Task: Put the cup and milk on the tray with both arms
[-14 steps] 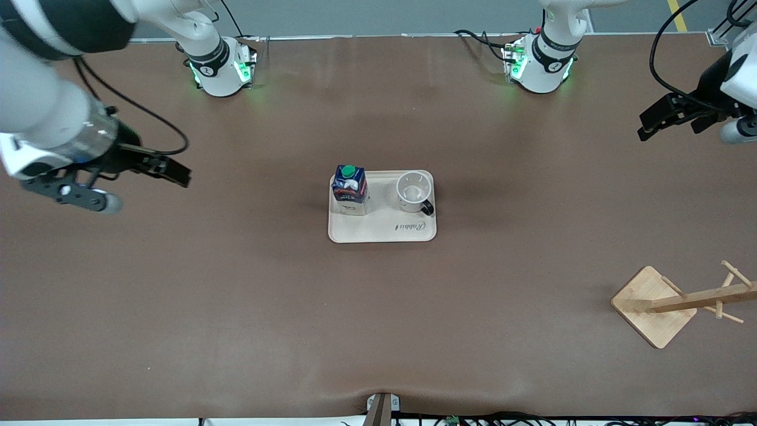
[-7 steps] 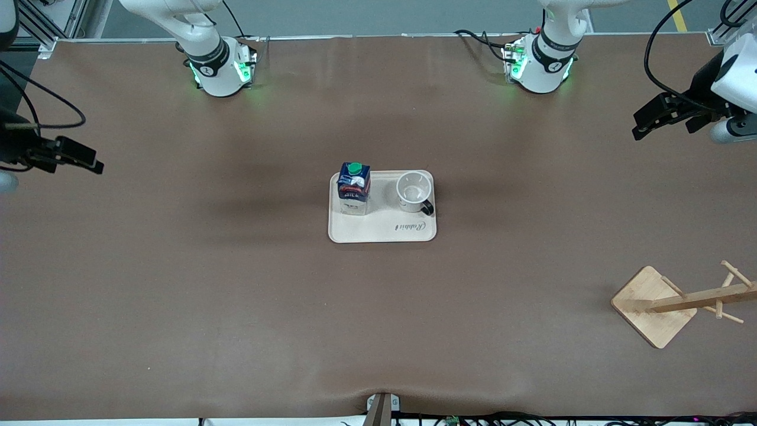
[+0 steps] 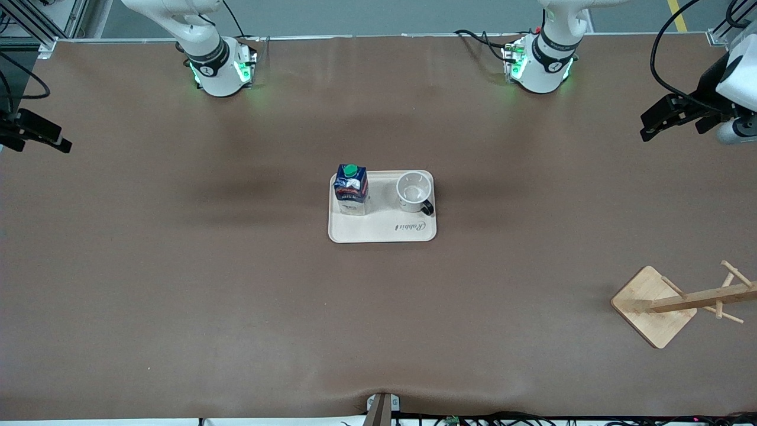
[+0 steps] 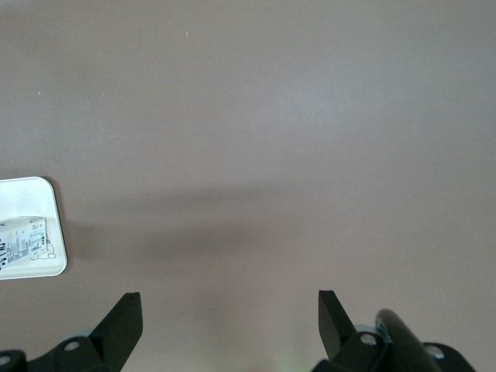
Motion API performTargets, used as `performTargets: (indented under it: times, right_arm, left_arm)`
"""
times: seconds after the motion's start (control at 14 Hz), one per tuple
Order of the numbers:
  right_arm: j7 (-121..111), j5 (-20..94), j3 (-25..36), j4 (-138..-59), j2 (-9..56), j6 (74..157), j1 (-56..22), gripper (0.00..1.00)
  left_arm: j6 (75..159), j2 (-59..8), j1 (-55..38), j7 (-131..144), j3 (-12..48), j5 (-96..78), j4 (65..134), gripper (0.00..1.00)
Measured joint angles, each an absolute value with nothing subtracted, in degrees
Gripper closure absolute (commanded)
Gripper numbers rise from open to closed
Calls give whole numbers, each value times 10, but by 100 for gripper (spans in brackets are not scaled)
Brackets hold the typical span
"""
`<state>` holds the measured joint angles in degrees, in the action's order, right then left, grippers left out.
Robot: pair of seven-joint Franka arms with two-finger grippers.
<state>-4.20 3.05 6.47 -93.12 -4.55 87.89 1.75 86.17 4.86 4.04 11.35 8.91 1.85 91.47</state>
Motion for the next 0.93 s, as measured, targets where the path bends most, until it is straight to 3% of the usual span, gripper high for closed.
performTargets:
  times: [0.36, 0.93]
  right_arm:
    - [-42, 20, 58, -902, -42, 817, 10, 0]
    - [-27, 19, 58, -902, -39, 807, 4, 0]
  left_arm:
    - [863, 42, 41, 113, 89, 19, 906, 0]
    - [863, 38, 41, 113, 88, 19, 904, 0]
